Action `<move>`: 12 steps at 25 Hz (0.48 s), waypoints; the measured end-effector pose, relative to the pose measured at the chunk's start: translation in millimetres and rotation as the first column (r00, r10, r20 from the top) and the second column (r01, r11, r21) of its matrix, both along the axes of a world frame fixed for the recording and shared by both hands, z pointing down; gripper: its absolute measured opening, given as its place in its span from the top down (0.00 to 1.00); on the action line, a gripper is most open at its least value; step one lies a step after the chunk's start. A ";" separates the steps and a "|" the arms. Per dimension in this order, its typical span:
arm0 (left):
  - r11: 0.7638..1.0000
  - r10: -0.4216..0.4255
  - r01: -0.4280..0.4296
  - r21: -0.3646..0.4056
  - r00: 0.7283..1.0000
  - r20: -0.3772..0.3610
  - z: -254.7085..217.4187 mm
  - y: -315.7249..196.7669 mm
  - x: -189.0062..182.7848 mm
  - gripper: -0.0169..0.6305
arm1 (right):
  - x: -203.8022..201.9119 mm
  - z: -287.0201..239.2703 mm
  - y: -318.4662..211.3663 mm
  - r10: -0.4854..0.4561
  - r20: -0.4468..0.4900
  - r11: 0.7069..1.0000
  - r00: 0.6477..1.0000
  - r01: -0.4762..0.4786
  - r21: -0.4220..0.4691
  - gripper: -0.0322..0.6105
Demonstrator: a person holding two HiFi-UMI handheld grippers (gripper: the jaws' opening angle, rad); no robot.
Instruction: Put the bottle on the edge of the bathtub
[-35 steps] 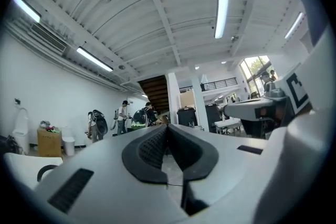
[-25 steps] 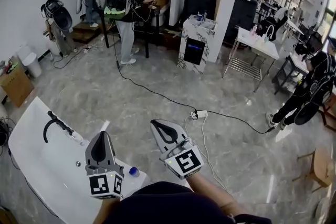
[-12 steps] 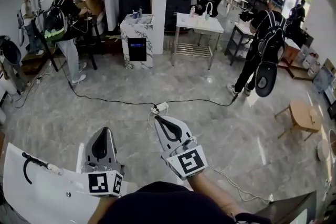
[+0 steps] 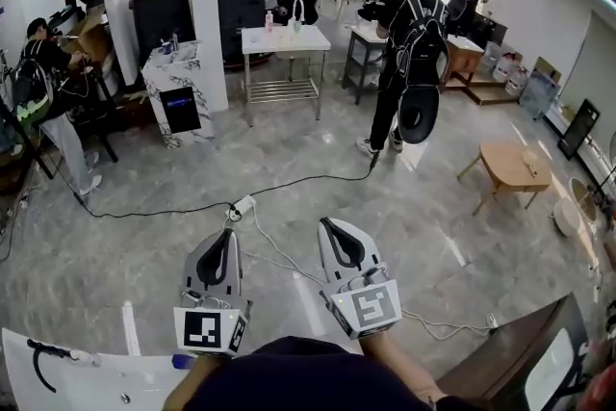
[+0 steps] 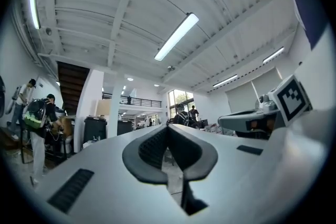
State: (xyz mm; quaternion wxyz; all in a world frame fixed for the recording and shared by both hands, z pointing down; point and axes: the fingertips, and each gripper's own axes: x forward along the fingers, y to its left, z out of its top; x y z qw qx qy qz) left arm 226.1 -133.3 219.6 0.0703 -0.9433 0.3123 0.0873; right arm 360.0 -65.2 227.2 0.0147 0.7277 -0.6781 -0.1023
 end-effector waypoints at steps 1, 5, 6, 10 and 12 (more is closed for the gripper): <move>1.000 0.020 -0.020 -0.001 1.000 0.002 1.5 6.5 8.9 0.97 | 7.3 1.0 7.3 0.023 -0.003 1.000 1.000 -0.023 0.002 0.95; 0.998 0.062 -0.062 -0.015 0.998 0.001 12.5 16.5 32.8 0.97 | 26.0 9.4 17.6 0.055 -0.013 0.998 0.998 -0.055 0.016 0.95; 0.998 0.059 -0.059 -0.020 0.998 0.002 15.0 14.6 35.2 0.97 | 27.5 11.3 15.7 0.046 -0.010 0.999 0.999 -0.046 0.019 0.95; 0.999 0.042 -0.042 -0.025 0.999 0.011 7.4 22.3 36.6 0.97 | 27.8 2.5 22.6 0.025 0.010 0.999 1.000 -0.025 0.025 0.95; 0.999 0.030 -0.030 -0.021 0.999 0.010 2.0 26.1 37.3 0.97 | 29.2 -1.7 24.6 0.013 0.019 1.000 1.000 -0.013 0.024 0.95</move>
